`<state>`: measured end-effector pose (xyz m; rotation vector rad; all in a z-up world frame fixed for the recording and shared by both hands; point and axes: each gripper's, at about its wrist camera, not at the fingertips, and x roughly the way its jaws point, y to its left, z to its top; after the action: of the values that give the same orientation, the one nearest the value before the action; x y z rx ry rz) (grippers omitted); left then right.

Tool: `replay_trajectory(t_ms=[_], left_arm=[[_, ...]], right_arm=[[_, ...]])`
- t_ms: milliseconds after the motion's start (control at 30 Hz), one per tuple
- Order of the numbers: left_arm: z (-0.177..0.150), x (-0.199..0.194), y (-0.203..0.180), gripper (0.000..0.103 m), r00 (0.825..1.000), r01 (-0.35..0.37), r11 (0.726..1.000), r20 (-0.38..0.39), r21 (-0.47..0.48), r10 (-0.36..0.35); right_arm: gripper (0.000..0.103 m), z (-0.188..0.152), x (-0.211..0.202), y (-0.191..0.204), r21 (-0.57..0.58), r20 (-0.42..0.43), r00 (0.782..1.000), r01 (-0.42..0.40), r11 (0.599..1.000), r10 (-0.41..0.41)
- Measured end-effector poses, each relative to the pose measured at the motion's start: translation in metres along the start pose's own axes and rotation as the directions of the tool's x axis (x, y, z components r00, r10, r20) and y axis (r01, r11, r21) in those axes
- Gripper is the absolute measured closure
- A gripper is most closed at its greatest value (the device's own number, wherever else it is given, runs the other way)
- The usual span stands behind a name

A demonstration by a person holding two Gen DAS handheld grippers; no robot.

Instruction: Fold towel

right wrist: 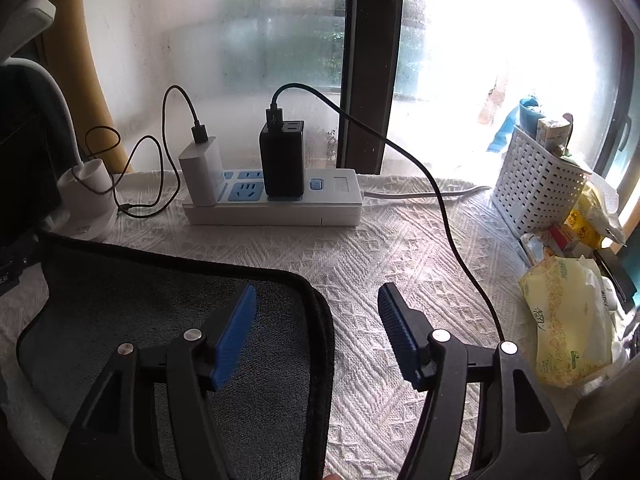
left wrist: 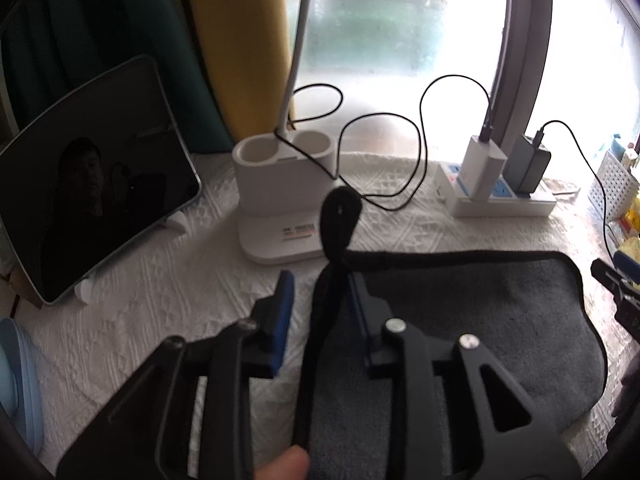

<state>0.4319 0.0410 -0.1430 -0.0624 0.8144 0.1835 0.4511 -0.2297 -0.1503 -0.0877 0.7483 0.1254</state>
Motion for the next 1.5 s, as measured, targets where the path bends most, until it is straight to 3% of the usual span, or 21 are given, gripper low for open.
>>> replay_trajectory(t_ms=[167,367,867,1500], left_arm=[[-0.006,-0.027,0.006,0.026,1.000,-0.007,1.000,0.029,-0.029,0.008],[-0.015,-0.066,0.013,0.013,0.997,0.012,0.999,0.077,-0.040,-0.009],[-0.037,-0.163,0.017,0.008,0.979,0.073,0.997,0.190,-0.020,-0.068],[-0.078,-0.250,0.018,0.008,0.965,0.036,0.999,0.261,0.012,-0.038]], right_arm=[[0.035,-0.005,-0.027,0.003,-0.007,0.025,1.000,-0.002,1.000,0.002],[0.035,-0.014,-0.058,0.007,-0.006,0.046,0.999,-0.005,1.000,0.005],[0.035,-0.037,-0.156,0.023,-0.029,0.137,0.990,-0.011,1.000,0.015],[0.034,-0.070,-0.251,0.037,-0.036,0.218,0.976,-0.017,0.999,0.024]])
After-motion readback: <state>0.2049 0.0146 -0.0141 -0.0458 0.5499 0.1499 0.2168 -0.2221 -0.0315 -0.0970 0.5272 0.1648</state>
